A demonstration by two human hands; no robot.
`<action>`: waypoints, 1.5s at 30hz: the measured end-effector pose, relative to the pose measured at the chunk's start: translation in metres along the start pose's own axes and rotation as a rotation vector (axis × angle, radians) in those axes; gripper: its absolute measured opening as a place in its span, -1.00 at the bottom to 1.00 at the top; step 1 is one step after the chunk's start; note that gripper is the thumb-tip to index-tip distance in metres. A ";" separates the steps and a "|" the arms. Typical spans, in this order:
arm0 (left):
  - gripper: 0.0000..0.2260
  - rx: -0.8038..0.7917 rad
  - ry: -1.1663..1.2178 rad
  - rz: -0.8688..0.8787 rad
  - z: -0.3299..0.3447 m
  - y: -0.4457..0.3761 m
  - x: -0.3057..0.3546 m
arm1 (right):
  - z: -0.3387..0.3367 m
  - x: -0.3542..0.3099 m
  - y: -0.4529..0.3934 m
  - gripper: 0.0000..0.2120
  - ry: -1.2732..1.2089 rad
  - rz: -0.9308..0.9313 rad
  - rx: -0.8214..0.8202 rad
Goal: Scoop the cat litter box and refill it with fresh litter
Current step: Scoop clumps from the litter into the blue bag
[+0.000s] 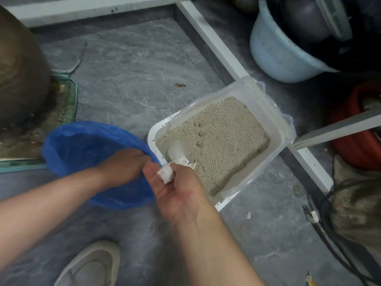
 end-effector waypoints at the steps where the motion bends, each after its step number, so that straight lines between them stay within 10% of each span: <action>1: -0.72 -0.011 0.023 -0.009 0.001 -0.001 0.002 | 0.001 0.000 -0.003 -0.78 -0.017 -0.005 0.002; 12: -0.44 0.158 -0.126 0.002 0.015 -0.030 -0.006 | 0.005 -0.022 -0.028 -0.74 0.073 -0.061 0.030; 45: -0.47 0.194 -0.115 -0.002 0.027 -0.037 -0.012 | 0.015 -0.087 -0.064 -0.80 0.360 -0.249 0.036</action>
Point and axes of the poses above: each hand's wrist, its own y-axis away from the middle knuckle, its own z-axis out of the palm, x = y × z, the point moved 1 cm from there along -y, towards the middle knuckle, and after that the axes turned 9 degrees about x, right-handed, at the moved point
